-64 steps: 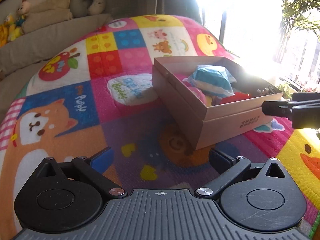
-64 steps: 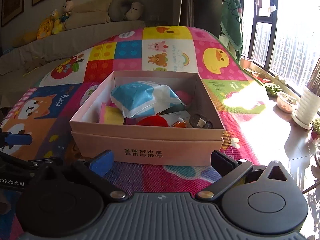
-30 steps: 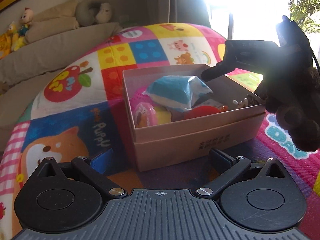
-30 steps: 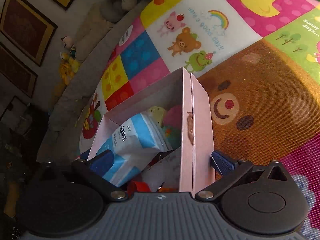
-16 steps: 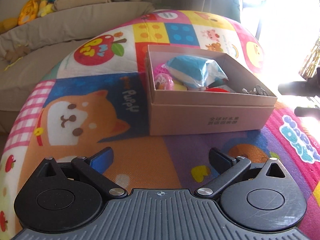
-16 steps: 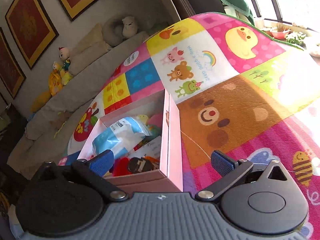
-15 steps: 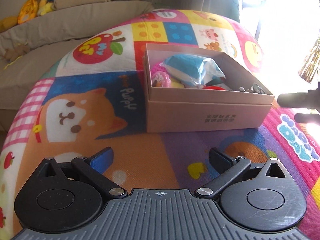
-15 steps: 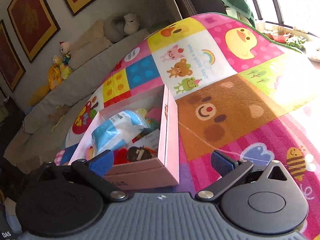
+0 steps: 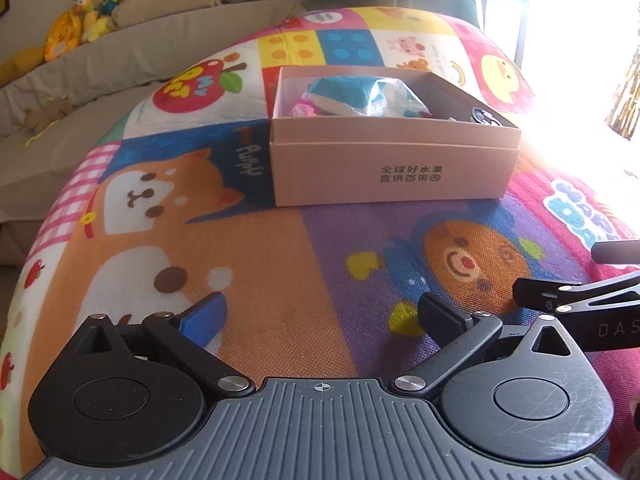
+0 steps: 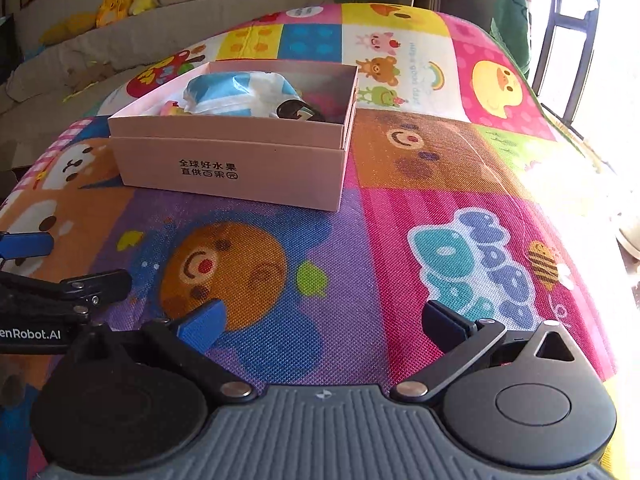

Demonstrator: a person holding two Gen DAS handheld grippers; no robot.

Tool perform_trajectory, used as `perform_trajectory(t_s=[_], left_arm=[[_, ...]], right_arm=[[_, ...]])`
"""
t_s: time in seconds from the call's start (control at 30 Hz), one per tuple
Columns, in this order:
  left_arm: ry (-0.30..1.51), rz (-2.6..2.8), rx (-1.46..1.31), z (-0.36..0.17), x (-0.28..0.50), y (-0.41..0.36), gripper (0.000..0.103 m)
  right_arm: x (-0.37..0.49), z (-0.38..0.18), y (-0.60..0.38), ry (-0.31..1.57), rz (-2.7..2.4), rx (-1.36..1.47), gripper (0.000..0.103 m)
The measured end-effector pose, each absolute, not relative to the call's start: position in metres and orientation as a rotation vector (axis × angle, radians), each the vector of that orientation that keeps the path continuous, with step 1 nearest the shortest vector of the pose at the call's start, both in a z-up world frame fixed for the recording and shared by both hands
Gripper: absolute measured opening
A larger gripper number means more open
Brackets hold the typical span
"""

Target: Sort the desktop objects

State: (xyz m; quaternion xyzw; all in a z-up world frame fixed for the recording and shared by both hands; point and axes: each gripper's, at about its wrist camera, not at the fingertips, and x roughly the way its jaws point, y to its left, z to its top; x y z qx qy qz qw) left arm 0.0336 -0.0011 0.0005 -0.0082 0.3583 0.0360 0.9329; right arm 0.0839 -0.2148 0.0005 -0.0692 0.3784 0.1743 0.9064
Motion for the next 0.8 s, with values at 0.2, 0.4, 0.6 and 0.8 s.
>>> perform_trajectory(t_s=[0.2,0.4,0.6,0.8], left_arm=[[0.726,0.070,-0.018,-0.001,0.033,0.000,0.103],[0.724,0.067,-0.023,-0.001,0.033,0.000,0.103],[0.722,0.060,-0.031,-0.001,0.033,0.002,0.103],[0.719,0.057,-0.037,0.000,0.030,0.001,0.103]], right_arm=[[0.081,-0.002,-0.217,0.756,0.361,-0.136,0.103],[0.072,-0.005,-0.228,0.704,0.427,-0.143,0.103],[0.061,-0.004,-0.232,0.690,0.448,-0.155,0.103],[0.061,-0.003,-0.231,0.687,0.448,-0.154,0.103]])
